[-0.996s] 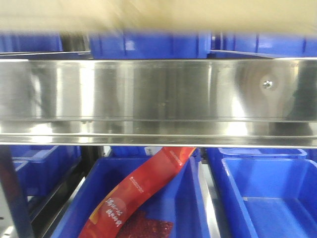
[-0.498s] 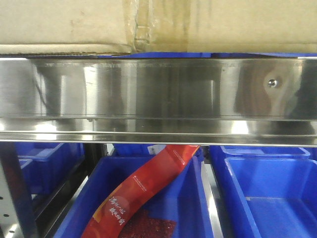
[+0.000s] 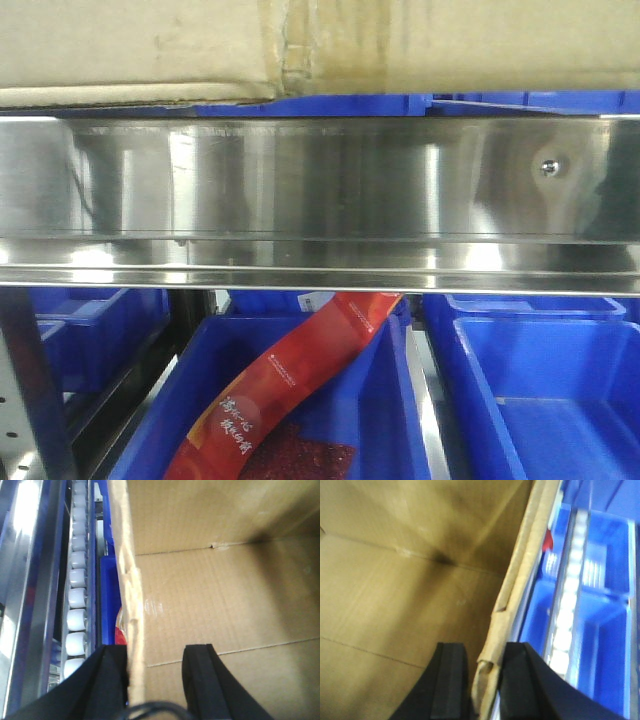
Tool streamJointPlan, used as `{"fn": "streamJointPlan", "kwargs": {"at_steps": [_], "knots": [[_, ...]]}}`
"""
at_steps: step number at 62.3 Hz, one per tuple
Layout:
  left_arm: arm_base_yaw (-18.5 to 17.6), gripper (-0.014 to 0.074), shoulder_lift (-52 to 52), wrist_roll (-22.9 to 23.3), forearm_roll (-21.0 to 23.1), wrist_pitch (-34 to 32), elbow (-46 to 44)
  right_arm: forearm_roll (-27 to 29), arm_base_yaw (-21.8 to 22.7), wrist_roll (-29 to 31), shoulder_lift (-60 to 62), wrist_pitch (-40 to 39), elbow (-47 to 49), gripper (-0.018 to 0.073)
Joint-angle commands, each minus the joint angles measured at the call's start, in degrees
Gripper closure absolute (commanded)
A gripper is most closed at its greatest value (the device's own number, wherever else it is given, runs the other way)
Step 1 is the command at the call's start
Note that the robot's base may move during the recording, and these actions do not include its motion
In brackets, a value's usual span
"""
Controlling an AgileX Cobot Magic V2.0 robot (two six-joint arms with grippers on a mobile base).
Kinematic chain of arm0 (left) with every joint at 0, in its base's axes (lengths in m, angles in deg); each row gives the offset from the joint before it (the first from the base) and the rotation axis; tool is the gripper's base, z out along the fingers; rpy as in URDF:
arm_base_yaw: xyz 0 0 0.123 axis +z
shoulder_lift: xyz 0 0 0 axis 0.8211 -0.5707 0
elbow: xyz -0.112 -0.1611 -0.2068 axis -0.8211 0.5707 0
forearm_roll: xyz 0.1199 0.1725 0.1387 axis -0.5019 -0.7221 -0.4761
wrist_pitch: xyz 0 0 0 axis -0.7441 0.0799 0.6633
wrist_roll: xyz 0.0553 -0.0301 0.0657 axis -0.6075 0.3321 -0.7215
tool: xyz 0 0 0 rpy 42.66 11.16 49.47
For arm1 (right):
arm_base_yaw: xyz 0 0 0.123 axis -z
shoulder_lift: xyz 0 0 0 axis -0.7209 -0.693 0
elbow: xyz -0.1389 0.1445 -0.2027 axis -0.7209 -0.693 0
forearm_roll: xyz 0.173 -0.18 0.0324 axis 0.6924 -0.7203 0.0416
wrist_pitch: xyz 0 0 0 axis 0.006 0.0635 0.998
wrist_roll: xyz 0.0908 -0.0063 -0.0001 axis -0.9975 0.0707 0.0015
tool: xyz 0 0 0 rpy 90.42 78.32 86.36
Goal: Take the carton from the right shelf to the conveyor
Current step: 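Lift the carton with both grippers and pull it off the shelf, then hold the carton with both grippers while the base turns away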
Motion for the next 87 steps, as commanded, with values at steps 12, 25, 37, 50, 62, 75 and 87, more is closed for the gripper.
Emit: {"fn": "streamJointPlan", "kwargs": {"at_steps": [12, 25, 37, 50, 62, 75, 87], "knots": [[-1.14, 0.0612, 1.12, -1.41, 4.12, -4.02, -0.43, 0.27, 0.07, 1.50, 0.47, -8.86, 0.19, 0.0619], [-1.14, 0.0612, 1.12, -1.41, 4.12, -4.02, -0.43, 0.27, 0.07, 1.50, 0.47, -10.87, 0.19, 0.0619], [-1.14, 0.0612, 1.12, -1.41, 4.12, -4.02, -0.43, 0.27, 0.07, 1.50, 0.47, -10.86, 0.19, 0.0619], [-1.14, 0.0612, 1.12, -1.41, 4.12, -4.02, -0.43, 0.27, 0.07, 1.50, 0.47, -11.00, 0.19, 0.0619], [-1.14, 0.0612, 1.12, -1.41, 4.12, -4.02, -0.43, 0.27, 0.07, 1.50, 0.47, -11.12, 0.19, 0.0619], [-1.14, 0.0612, 1.12, -1.41, 4.12, -4.02, -0.43, 0.27, 0.07, 1.50, 0.47, -11.12, 0.19, 0.0619], [-1.14, 0.0612, 1.12, -1.41, 4.12, -4.02, -0.43, 0.27, 0.07, 1.50, 0.47, -11.23, 0.19, 0.0619]]}}
